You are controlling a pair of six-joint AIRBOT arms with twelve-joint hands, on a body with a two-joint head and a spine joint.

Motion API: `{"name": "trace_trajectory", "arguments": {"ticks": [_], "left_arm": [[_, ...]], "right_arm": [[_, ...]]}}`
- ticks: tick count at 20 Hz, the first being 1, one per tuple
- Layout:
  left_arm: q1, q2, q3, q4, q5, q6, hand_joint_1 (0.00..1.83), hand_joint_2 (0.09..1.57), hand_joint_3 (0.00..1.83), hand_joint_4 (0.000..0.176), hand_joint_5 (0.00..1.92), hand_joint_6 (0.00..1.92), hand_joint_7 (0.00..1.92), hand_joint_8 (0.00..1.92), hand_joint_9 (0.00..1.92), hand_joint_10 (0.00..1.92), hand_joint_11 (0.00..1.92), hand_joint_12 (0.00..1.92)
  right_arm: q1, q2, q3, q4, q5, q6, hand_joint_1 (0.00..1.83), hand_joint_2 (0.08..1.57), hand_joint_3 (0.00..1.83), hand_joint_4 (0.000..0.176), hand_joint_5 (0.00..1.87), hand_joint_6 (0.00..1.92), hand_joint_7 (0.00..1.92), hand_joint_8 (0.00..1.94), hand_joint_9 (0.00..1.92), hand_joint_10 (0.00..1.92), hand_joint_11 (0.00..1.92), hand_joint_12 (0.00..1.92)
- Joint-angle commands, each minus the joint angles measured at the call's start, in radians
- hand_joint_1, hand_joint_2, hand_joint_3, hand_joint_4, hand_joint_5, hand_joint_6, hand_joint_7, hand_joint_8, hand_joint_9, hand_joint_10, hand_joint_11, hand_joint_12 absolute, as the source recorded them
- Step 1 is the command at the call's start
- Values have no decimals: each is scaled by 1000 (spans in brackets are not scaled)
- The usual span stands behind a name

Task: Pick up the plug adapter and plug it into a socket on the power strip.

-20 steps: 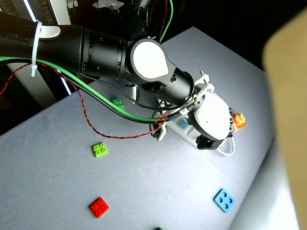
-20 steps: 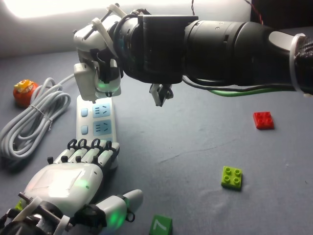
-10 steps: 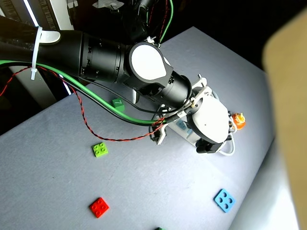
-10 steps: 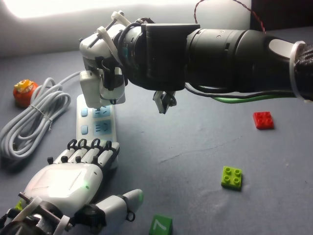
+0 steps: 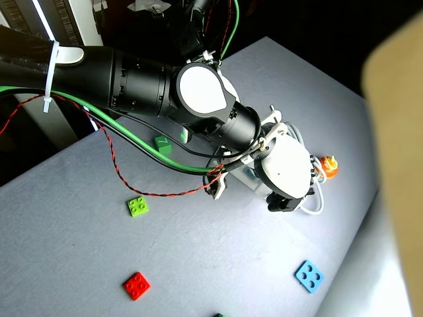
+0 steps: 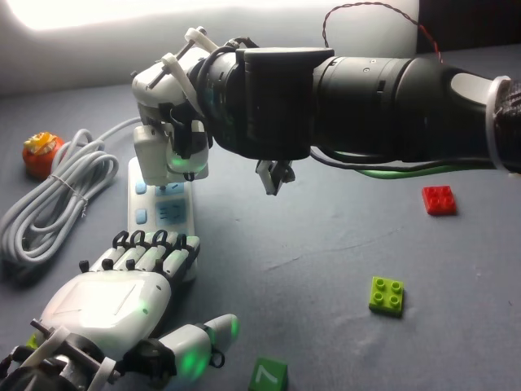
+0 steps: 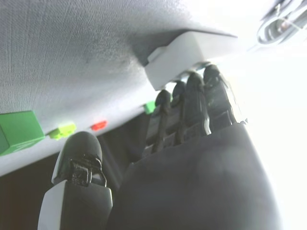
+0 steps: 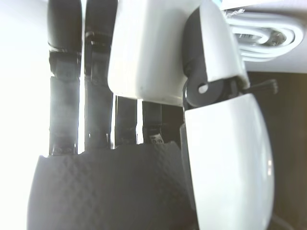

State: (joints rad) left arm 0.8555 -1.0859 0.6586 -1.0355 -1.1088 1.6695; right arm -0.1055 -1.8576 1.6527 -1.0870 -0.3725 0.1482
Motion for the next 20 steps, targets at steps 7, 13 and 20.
{"name": "trace_trajectory", "arguments": {"ticks": [7, 13, 20], "left_arm": [[-2, 3, 4, 27, -38, -8, 38, 1283, 0, 0, 80, 3, 31, 5, 7, 2, 3, 1], [-2, 3, 2, 27, -36, -10, 13, 1288, 0, 0, 75, 1, 31, 0, 7, 0, 0, 0], [3, 9, -3, 27, -35, -10, 17, 1300, 4, 0, 57, 0, 9, 0, 0, 0, 0, 0]], "right_arm": [[-7, -6, -10, -25, 32, 1, 1230, 1102, 0, 0, 937, 1069, 1102, 785, 1271, 3, 886, 898], [-38, -37, 10, -25, 40, 1, 1227, 1106, 0, 1, 932, 1090, 1087, 798, 1261, 1, 875, 893], [-36, -43, 10, -25, 67, 4, 1226, 1109, 0, 0, 919, 1110, 1090, 792, 1268, 4, 875, 921]]}}
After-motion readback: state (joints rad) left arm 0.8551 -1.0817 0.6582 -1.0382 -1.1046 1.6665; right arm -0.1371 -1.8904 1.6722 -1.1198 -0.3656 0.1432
